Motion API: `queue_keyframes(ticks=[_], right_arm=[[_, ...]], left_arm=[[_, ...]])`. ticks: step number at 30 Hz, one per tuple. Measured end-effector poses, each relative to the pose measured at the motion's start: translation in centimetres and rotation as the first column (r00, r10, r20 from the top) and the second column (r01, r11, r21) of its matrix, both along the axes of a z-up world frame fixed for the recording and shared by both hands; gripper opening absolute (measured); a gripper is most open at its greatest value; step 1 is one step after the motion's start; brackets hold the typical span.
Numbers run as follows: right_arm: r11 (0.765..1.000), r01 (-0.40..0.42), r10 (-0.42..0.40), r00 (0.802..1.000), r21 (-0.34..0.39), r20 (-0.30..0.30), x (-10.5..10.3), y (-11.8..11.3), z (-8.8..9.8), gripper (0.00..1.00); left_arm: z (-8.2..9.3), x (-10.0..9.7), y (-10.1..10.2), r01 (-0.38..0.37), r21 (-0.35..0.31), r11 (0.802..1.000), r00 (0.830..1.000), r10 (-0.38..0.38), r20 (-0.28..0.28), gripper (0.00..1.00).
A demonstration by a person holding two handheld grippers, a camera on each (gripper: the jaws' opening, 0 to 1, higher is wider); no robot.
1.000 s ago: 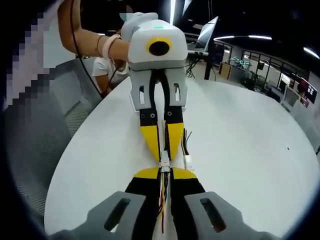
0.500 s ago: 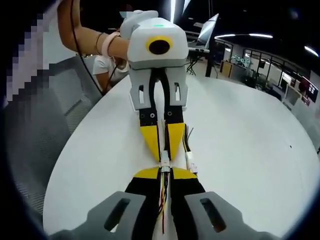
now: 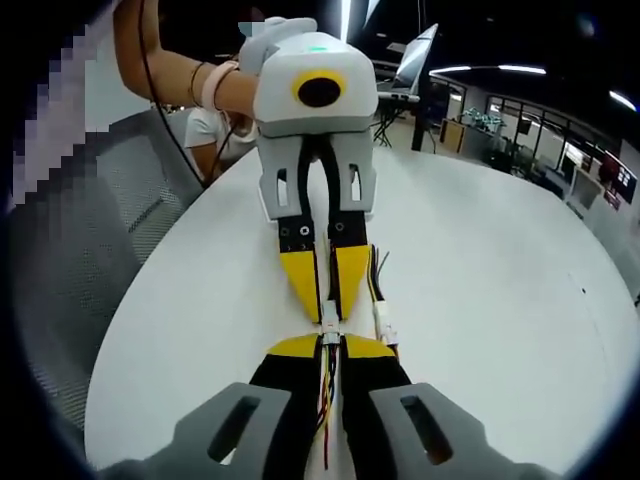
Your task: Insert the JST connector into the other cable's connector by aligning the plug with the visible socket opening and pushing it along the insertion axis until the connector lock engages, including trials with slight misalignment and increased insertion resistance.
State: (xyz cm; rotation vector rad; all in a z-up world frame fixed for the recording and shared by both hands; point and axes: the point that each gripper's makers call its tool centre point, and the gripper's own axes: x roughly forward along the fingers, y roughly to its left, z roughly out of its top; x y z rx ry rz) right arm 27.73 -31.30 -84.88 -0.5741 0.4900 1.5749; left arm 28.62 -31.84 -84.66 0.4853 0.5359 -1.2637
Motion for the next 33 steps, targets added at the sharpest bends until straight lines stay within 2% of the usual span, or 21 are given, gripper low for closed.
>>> queue_keyframes(ticks=[12,33], right_arm=[[0.999,0.034,-0.033,0.999,0.004,-0.022,0.11,-0.04,-0.09,0.04],[0.999,0.05,-0.05,0.998,-0.005,-0.024,0.41,-0.12,-0.2,0.04]], left_arm=[[0.03,0.0,-0.04,-0.009,-0.002,1.0,1.0,0.009,0.003,0.0],[0.04,-0.16,0.18,-0.037,0.001,0.999,0.999,0.037,-0.018,0.03]])
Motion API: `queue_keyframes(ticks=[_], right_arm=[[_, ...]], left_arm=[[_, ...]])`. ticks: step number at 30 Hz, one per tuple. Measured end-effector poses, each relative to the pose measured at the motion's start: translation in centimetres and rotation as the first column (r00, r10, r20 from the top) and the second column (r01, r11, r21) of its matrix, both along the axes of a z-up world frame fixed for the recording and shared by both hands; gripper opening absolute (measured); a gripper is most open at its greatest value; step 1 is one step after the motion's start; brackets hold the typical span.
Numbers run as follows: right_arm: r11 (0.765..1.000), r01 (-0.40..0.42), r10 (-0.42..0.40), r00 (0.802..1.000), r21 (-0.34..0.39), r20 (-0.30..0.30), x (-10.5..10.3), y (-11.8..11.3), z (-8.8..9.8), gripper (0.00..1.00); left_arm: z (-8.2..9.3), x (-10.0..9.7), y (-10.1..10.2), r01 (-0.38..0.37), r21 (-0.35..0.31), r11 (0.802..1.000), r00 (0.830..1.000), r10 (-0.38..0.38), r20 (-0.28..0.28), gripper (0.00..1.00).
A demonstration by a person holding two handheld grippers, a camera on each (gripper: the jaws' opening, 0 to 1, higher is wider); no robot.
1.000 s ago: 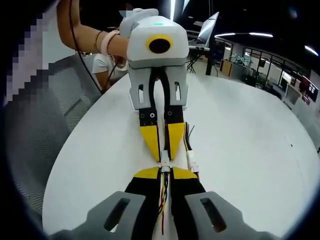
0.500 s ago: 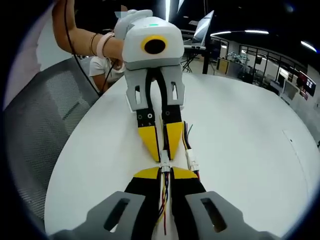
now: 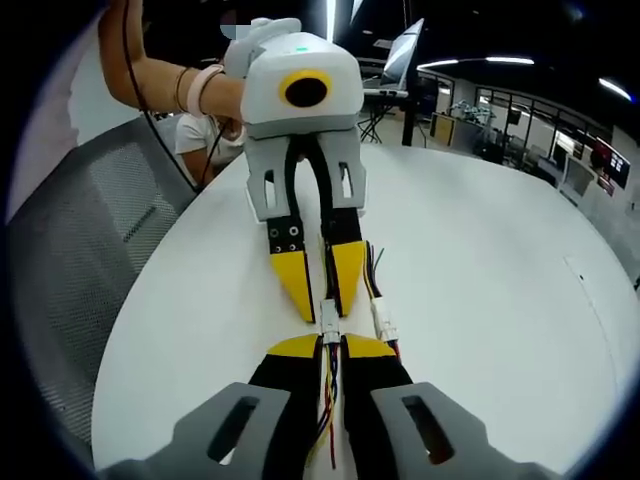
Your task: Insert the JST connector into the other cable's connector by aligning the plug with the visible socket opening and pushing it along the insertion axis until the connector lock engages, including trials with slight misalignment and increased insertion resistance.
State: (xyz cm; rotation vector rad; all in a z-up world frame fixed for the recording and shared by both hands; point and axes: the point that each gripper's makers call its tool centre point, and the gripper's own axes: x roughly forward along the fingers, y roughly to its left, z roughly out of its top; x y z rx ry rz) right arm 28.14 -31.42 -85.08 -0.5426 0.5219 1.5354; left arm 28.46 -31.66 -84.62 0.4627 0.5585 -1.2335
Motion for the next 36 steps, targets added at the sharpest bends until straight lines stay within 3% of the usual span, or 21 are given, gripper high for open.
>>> queue_keyframes(ticks=[18,27,36], right_arm=[[1.0,0.028,-0.028,1.0,0.005,0.003,-0.4,-0.5,0.8,0.06],[0.999,0.033,-0.033,0.999,0.014,0.008,-1.1,-0.4,1.4,0.12],[0.998,0.068,-0.068,0.998,0.02,0.014,-1.1,-1.1,2.0,0.17]], left_arm=[[1.0,-0.7,0.0,-0.039,-0.017,0.999,0.999,0.039,-0.008,0.11],[1.6,-0.9,0.2,-0.053,-0.012,0.999,0.999,0.053,0.004,0.14],[2.1,-1.7,0.3,-0.076,-0.036,0.996,0.997,0.076,-0.019,0.17]])
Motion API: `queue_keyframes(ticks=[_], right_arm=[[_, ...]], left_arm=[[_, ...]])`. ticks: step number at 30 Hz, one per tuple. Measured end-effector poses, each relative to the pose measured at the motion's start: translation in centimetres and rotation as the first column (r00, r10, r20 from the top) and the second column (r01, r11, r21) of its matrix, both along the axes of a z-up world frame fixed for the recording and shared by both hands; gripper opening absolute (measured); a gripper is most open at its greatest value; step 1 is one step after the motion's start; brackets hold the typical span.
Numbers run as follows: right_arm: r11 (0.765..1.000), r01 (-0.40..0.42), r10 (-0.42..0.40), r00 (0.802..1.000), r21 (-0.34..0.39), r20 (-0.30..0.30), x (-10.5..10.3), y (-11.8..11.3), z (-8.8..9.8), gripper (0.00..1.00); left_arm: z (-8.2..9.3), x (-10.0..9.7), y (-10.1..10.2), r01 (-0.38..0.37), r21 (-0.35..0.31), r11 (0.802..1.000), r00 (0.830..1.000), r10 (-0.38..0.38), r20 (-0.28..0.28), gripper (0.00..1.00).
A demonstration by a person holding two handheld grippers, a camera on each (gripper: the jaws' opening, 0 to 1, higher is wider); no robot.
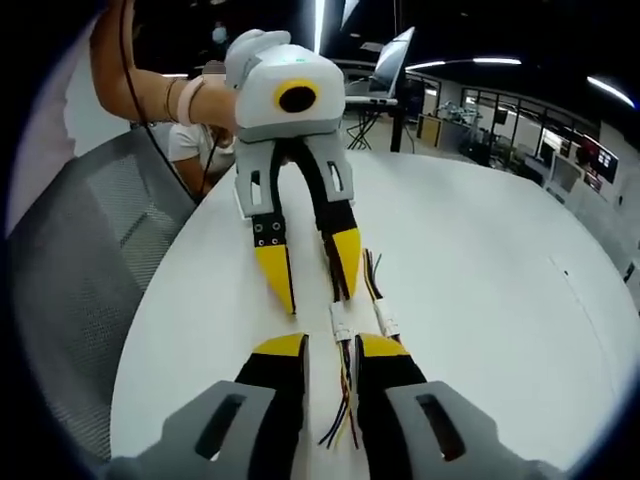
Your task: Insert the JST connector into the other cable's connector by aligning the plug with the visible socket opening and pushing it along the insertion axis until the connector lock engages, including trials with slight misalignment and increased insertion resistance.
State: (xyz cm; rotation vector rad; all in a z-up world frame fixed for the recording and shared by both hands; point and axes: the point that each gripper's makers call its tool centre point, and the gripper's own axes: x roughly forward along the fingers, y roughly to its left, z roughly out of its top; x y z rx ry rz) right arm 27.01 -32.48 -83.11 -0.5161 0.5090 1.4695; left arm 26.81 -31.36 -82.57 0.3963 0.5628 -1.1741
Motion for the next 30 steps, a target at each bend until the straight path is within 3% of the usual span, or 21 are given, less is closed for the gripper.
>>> queue_keyframes(ticks=[30], right_arm=[[0.995,0.091,-0.092,0.996,0.038,0.016,-1.7,-1.2,2.4,0.29]], left_arm=[[2.1,-1.0,0.9,-0.07,-0.029,0.997,0.996,0.072,0.049,0.26]])
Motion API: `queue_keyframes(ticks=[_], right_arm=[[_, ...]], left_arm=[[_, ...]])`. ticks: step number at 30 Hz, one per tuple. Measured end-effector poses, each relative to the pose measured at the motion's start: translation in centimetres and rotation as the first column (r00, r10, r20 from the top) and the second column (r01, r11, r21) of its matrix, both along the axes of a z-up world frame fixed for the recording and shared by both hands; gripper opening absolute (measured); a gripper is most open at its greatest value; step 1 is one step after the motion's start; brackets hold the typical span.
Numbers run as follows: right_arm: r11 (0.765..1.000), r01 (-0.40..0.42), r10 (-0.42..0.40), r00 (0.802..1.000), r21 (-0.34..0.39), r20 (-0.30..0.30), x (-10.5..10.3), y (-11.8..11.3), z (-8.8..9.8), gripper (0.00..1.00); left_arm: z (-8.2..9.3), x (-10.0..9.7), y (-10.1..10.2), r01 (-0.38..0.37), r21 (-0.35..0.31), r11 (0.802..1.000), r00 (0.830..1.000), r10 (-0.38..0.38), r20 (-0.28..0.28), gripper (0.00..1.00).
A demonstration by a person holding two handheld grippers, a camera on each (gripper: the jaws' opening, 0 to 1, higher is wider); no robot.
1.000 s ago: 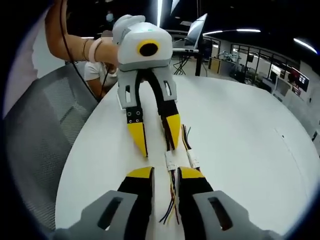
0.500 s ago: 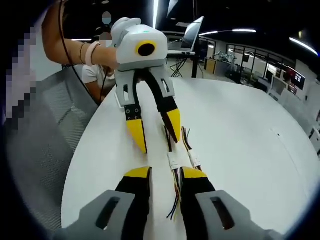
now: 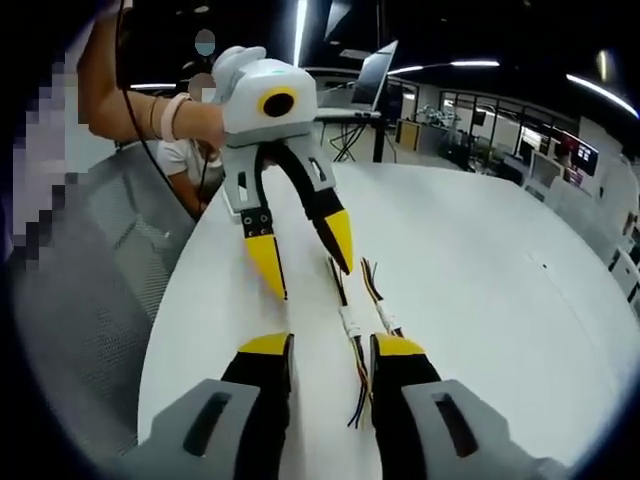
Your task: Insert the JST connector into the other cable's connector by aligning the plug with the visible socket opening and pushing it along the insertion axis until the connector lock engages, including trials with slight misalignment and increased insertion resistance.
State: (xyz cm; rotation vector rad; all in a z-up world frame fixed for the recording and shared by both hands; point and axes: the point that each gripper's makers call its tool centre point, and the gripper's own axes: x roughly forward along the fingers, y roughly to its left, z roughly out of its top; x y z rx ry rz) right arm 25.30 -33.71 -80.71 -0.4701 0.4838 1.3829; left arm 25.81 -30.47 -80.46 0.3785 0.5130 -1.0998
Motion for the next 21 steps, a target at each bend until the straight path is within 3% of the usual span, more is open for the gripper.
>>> queue_keyframes(ticks=[13,21], right_arm=[[0.998,0.051,-0.051,0.999,0.041,0.0,-0.9,-0.2,1.4,0.35],[0.99,0.12,-0.118,0.993,0.076,-0.031,-1.5,-0.7,2.4,0.4]], left_arm=[[1.0,-0.9,0.9,-0.058,-0.032,0.998,0.998,0.058,0.006,0.36],[2.2,-1.8,1.2,-0.088,-0.062,0.994,0.996,0.089,0.016,0.38]])
